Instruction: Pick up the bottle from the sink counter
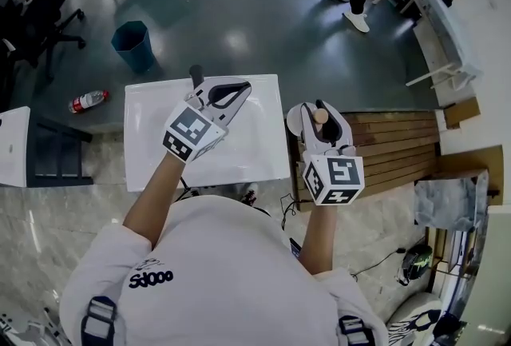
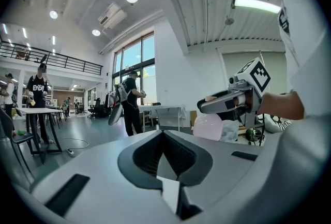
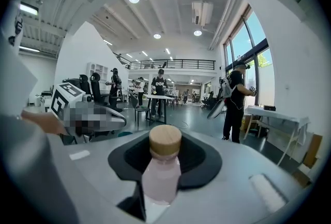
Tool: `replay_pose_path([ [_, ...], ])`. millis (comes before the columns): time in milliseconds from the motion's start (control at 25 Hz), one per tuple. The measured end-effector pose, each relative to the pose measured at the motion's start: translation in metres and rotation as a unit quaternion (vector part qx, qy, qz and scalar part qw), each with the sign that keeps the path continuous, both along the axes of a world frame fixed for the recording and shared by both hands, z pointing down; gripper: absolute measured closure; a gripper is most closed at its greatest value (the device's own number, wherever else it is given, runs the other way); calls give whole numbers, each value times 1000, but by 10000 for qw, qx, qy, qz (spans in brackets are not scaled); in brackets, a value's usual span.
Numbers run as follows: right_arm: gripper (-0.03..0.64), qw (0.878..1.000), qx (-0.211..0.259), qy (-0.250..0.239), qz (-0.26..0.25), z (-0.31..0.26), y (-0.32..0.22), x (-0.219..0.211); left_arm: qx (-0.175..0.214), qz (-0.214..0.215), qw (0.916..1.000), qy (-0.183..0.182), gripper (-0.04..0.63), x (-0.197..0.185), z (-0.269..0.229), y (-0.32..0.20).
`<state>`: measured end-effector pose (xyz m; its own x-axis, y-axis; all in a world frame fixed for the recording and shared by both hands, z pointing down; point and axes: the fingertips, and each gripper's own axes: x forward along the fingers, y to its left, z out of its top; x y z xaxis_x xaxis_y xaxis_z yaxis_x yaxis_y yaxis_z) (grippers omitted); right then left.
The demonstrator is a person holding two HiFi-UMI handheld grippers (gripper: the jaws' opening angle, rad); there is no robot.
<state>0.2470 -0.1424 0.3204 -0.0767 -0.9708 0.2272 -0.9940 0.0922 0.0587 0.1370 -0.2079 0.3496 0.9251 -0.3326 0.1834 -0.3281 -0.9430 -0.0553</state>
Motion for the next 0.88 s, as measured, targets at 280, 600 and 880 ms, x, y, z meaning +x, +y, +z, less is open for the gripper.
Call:
replay_pose_path([
  [280,486,10000,-12,4,-46,0,-2,2,-39,-45,10000,-9,591,1,1,-1],
  [600,486,9999,-31,16,-158,1,-3,-2,-44,-136,9999,-32,591,-3,3,0],
  [880,486,9997,-53,41,-231,3,-3,-7,-65,-190,9998,-78,591,-9,6,0],
])
